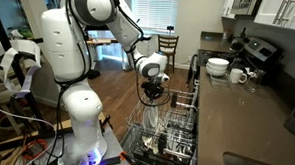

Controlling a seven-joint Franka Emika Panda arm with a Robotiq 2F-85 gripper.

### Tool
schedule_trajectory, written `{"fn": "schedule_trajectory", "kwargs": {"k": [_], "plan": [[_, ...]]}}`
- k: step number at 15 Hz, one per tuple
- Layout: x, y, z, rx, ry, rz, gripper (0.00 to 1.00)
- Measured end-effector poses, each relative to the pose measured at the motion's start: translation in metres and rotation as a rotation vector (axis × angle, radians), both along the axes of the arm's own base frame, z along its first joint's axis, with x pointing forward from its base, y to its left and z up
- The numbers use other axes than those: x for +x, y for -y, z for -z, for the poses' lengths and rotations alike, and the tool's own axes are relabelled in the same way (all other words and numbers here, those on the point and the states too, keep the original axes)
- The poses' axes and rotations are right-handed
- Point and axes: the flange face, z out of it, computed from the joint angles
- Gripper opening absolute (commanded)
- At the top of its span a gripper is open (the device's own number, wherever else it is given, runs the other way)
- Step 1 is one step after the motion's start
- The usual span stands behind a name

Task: Put the plates near each other in the dishwasher

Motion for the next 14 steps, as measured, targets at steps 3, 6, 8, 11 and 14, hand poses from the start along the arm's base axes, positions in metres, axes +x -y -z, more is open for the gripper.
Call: {"fn": "schedule_trajectory", "kwargs": {"k": [3, 6, 8, 11, 14], "plan": [[0.000, 0.000, 0.000, 0.000, 0.000, 0.001, 0.01], [0.000, 0.000, 0.001, 0.001, -0.003, 0.000, 0.01], [0.001, 0.003, 0.003, 0.002, -0.006, -0.003, 0.01], [0.003, 0.015, 0.010, 0.016, -0.015, -0.018, 0.01], [0.009, 0.032, 0.016, 0.065, -0.020, -0.031, 0.01]]}}
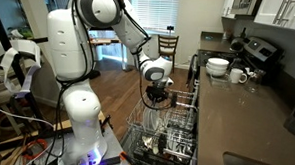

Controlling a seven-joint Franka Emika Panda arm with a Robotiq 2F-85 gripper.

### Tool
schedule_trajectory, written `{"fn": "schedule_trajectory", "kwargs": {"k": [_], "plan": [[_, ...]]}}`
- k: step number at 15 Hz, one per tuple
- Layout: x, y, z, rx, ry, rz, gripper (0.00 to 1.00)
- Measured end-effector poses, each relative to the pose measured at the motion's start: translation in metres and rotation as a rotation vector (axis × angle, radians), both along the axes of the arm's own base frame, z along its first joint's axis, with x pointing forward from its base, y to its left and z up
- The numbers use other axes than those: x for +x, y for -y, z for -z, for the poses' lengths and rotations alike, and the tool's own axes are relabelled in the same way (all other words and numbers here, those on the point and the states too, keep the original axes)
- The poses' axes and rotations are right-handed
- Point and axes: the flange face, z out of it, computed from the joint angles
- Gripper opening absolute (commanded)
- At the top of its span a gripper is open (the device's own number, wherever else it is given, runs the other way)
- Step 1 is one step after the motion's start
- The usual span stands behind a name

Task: Put the plates near each other in the dishwasher

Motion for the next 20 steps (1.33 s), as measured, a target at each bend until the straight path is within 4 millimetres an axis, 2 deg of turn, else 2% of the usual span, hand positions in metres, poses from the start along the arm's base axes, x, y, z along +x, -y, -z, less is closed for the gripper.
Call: {"fn": "schedule_trajectory", "kwargs": {"k": [5, 12, 20], "plan": [[0.011, 0.022, 0.012, 0.067, -0.004, -0.007, 0.01], [0.026, 0.023, 0.029, 0.074, -0.020, -0.006, 0.01], [0.025, 0.029, 0.046, 0.077, -0.050, 0.010, 0.01]]}}
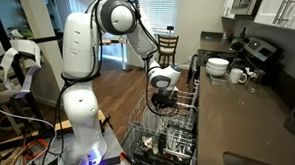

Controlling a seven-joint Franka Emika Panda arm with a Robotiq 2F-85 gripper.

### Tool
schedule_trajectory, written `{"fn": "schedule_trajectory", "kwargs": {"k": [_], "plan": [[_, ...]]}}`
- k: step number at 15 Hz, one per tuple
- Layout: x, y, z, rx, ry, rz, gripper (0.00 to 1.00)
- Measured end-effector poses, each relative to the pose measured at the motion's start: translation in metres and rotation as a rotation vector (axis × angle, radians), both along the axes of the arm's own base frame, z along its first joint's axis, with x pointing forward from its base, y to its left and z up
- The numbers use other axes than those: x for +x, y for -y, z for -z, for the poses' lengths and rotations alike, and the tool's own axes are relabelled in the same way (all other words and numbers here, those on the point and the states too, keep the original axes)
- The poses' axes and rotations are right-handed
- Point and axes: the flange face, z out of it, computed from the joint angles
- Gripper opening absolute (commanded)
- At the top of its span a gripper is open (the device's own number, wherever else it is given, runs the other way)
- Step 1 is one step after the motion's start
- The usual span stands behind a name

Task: Put the plates near each other in the dishwasher

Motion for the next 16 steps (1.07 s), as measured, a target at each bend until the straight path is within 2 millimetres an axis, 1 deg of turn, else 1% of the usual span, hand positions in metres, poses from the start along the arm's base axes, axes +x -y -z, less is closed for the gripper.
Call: {"fn": "schedule_trajectory", "kwargs": {"k": [8, 16], "plan": [[0.002, 0.003, 0.018, 0.002, -0.021, 0.015, 0.01], [0.008, -0.004, 0.017, -0.030, -0.033, 0.034, 0.01]]}}
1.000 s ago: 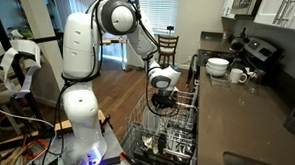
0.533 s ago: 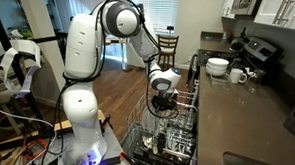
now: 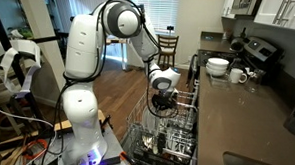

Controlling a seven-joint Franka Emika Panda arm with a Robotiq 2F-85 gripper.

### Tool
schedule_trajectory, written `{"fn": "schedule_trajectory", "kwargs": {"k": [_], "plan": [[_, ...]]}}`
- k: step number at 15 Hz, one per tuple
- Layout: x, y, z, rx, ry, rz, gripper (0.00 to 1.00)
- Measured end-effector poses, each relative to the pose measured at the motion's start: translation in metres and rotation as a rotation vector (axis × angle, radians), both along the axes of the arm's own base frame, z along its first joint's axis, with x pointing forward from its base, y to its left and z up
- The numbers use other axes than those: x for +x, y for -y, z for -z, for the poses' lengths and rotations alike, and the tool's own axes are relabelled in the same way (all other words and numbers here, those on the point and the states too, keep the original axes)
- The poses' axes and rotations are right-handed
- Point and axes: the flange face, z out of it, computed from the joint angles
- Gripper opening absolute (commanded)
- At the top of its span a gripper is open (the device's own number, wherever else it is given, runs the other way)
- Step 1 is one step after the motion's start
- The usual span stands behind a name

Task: Put the plates near each other in the dishwasher

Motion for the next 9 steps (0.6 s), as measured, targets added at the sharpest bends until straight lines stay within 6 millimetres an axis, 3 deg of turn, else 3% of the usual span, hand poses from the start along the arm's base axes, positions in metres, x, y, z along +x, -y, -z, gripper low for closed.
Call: {"fn": "schedule_trajectory", "kwargs": {"k": [9], "plan": [[0.007, -0.019, -0.008, -0.057, -0.044, 0.051, 0.01]]}}
